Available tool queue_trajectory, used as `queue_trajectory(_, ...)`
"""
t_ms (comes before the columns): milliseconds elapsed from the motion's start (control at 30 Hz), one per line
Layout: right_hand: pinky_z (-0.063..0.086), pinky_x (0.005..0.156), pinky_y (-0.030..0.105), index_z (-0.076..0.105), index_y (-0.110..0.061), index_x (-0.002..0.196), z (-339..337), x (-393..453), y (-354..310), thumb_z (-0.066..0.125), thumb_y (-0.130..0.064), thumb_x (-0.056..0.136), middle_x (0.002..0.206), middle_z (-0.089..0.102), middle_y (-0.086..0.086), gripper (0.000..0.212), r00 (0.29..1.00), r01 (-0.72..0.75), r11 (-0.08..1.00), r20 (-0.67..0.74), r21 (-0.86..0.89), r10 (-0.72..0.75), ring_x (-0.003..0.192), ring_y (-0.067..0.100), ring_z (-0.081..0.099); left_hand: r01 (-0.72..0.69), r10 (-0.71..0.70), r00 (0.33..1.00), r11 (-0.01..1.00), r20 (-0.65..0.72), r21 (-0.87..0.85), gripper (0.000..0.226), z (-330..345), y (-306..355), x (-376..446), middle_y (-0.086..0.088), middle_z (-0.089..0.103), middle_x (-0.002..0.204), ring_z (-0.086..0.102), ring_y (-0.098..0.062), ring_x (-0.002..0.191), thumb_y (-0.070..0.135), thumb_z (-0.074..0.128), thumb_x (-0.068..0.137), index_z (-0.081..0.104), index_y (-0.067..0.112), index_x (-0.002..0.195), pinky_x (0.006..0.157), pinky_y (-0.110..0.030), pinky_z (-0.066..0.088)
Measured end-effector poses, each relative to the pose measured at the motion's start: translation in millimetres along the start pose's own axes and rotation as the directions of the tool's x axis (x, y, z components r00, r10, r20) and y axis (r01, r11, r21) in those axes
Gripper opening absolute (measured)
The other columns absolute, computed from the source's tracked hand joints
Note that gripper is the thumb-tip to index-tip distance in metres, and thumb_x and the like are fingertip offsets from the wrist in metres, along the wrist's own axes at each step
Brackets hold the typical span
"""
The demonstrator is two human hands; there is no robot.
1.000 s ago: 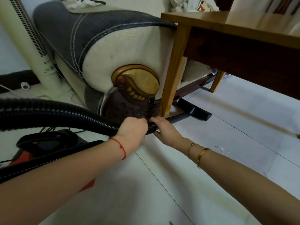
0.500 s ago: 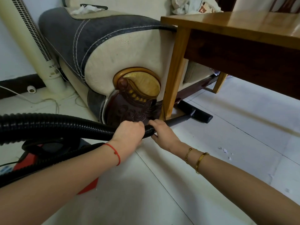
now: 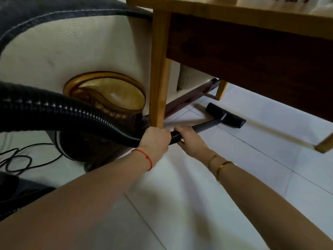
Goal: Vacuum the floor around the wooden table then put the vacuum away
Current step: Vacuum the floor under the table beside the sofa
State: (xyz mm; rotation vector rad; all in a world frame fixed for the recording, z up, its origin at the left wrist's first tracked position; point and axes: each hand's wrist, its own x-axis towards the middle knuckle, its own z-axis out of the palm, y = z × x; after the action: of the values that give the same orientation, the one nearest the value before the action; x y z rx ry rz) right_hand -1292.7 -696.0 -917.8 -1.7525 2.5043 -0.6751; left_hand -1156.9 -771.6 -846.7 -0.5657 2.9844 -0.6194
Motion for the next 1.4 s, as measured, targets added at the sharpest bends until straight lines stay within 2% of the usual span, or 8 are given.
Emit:
queue_trajectory(167, 0.04, 0.081, 0.036, 0.056, -0.012, 0.104, -17.9, -5.6, 56.1, 0.062, -0.014, 0.088, 0.106, 0.058, 0.011, 0.018, 0.993, -0.106, 0.994, 0.046, -0.024, 0.107, 0.101, 0.029, 0.047, -0.054, 0.054, 0.999, 0.997, -0.011, -0.05, 0.031, -4.8, 37.9, 47.2, -0.005, 0.062, 0.115, 0.062, -0.022, 0.103, 0.024, 0.05, 0.096, 0.048, 0.009, 0.124, 0.067, -0.028, 0.032)
queue_trajectory(300, 0.037, 0.084, 0.031, 0.056, -0.015, 0.106, -35.5, -14.5, 87.4, 0.063, -0.017, 0.089, 0.111, 0.058, 0.008, 0.019, 0.976, -0.211, 0.975, 0.044, -0.066, 0.214, 0.106, 0.026, 0.049, -0.053, 0.051, 0.998, 0.995, -0.029, -0.08, 0.028, -9.6, 68.3, 72.1, -0.003, 0.064, 0.11, 0.064, -0.022, 0.098, 0.021, 0.051, 0.094, 0.05, 0.008, 0.119, 0.058, -0.027, 0.035)
queue_trajectory(567, 0.037, 0.085, 0.029, 0.058, -0.014, 0.111, -52.6, -42.5, 102.8, 0.066, -0.022, 0.088, 0.111, 0.059, 0.007, 0.025, 0.967, -0.247, 0.961, 0.04, -0.123, 0.253, 0.105, 0.025, 0.05, -0.1, 0.098, 0.995, 0.989, -0.029, -0.112, 0.028, -13.3, 99.5, 79.3, -0.004, 0.065, 0.108, 0.065, -0.022, 0.097, 0.024, 0.053, 0.093, 0.051, 0.008, 0.117, 0.077, -0.03, 0.046)
queue_trajectory(667, 0.035, 0.082, 0.026, 0.058, -0.015, 0.108, -51.8, -51.1, 90.7, 0.065, -0.023, 0.089, 0.107, 0.061, 0.006, 0.022, 0.972, -0.226, 0.964, 0.025, -0.137, 0.232, 0.103, 0.024, 0.052, -0.135, 0.132, 0.991, 0.985, -0.03, -0.112, 0.031, -15.7, 93.1, 66.5, -0.005, 0.065, 0.109, 0.065, -0.023, 0.097, 0.026, 0.054, 0.093, 0.05, 0.008, 0.117, 0.076, -0.03, 0.046)
queue_trajectory(800, 0.044, 0.082, 0.036, 0.055, -0.017, 0.106, -45.6, -58.5, 61.4, 0.062, -0.026, 0.089, 0.1, 0.061, 0.006, 0.02, 0.981, -0.182, 0.975, 0.044, -0.131, 0.189, 0.095, 0.026, 0.054, -0.178, 0.175, 0.984, 0.979, -0.042, -0.098, 0.033, -16.7, 70.2, 38.0, -0.006, 0.064, 0.109, 0.064, -0.023, 0.097, 0.029, 0.053, 0.094, 0.049, 0.009, 0.12, 0.069, -0.029, 0.04)
queue_trajectory(933, 0.038, 0.073, 0.034, 0.054, -0.014, 0.105, -36.6, -59.6, 21.1, 0.062, -0.022, 0.088, 0.096, 0.059, 0.009, 0.02, 0.988, -0.144, 0.984, 0.041, -0.107, 0.149, 0.09, 0.028, 0.053, -0.191, 0.188, 0.981, 0.98, -0.054, -0.058, 0.031, -17.5, 36.7, 5.5, -0.005, 0.064, 0.107, 0.065, -0.022, 0.092, 0.031, 0.049, 0.095, 0.048, 0.01, 0.117, 0.063, -0.028, 0.035)
queue_trajectory(1200, 0.038, 0.078, 0.037, 0.052, -0.014, 0.109, -22.0, -65.4, -57.0, 0.059, -0.027, 0.088, 0.097, 0.058, 0.009, 0.025, 0.992, -0.122, 0.98, -0.035, -0.155, 0.118, 0.091, 0.029, 0.053, -0.247, 0.248, 0.967, 0.969, -0.051, 0.018, 0.035, -27.5, -19.0, -53.9, -0.002, 0.065, 0.101, 0.066, -0.021, 0.084, 0.038, 0.047, 0.096, 0.047, 0.013, 0.12, 0.061, -0.029, 0.042)
queue_trajectory(1400, 0.034, 0.076, 0.035, 0.053, -0.014, 0.109, -18.8, -81.2, -81.9, 0.059, -0.025, 0.089, 0.096, 0.058, 0.009, 0.024, 0.985, -0.143, 0.979, -0.122, -0.145, 0.125, 0.089, 0.028, 0.051, -0.311, 0.311, 0.948, 0.95, -0.071, 0.002, 0.034, -30.1, -31.9, -72.9, 0.0, 0.065, 0.1, 0.067, -0.02, 0.084, 0.042, 0.046, 0.095, 0.047, 0.015, 0.115, 0.068, -0.032, 0.05)
